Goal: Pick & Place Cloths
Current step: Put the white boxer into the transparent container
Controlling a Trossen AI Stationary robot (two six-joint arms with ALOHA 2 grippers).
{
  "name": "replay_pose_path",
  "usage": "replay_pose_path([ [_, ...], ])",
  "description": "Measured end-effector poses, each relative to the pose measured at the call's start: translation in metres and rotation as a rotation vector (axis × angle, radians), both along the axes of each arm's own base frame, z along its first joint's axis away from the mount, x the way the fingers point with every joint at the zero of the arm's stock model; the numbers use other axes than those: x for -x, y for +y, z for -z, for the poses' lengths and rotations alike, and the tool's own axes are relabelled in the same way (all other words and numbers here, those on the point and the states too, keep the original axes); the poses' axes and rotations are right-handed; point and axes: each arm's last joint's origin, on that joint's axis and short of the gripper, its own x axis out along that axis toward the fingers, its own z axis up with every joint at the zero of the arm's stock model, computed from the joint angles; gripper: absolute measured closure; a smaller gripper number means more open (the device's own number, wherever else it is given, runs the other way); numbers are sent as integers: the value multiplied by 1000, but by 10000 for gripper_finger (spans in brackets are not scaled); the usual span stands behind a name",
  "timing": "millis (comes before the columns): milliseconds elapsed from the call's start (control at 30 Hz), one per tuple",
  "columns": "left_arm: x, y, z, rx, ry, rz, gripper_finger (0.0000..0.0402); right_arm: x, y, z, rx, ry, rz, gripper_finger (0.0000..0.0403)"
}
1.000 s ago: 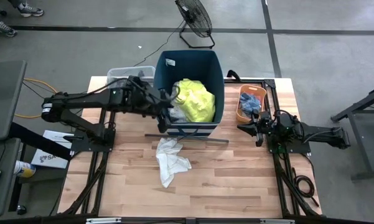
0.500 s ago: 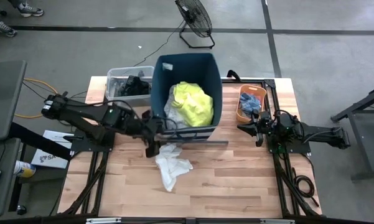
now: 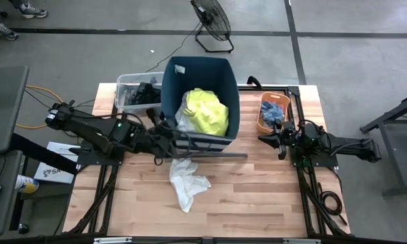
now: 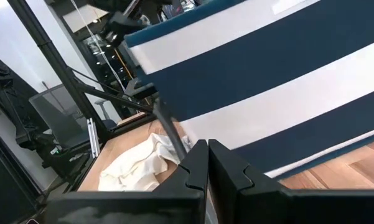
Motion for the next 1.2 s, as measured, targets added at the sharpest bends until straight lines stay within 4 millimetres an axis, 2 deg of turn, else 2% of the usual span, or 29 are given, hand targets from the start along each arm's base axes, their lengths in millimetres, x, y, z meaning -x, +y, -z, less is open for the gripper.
replay_pose_path([
  [100,-1,8,-1,-86,-10,-82,97,0,0,0,0,0,0,398],
  [233,-3,14,-1,-55,-1,-73,97,0,0,0,0,0,0,398],
  [433,-6,13,-2,5,-11,-17,97,0,0,0,0,0,0,398],
  [967,-6,15,-13,-63,-85,-31,97,0,0,0,0,0,0,398],
  [1200,-9,13,-20,-23,-164,-2,97,0,0,0,0,0,0,398],
])
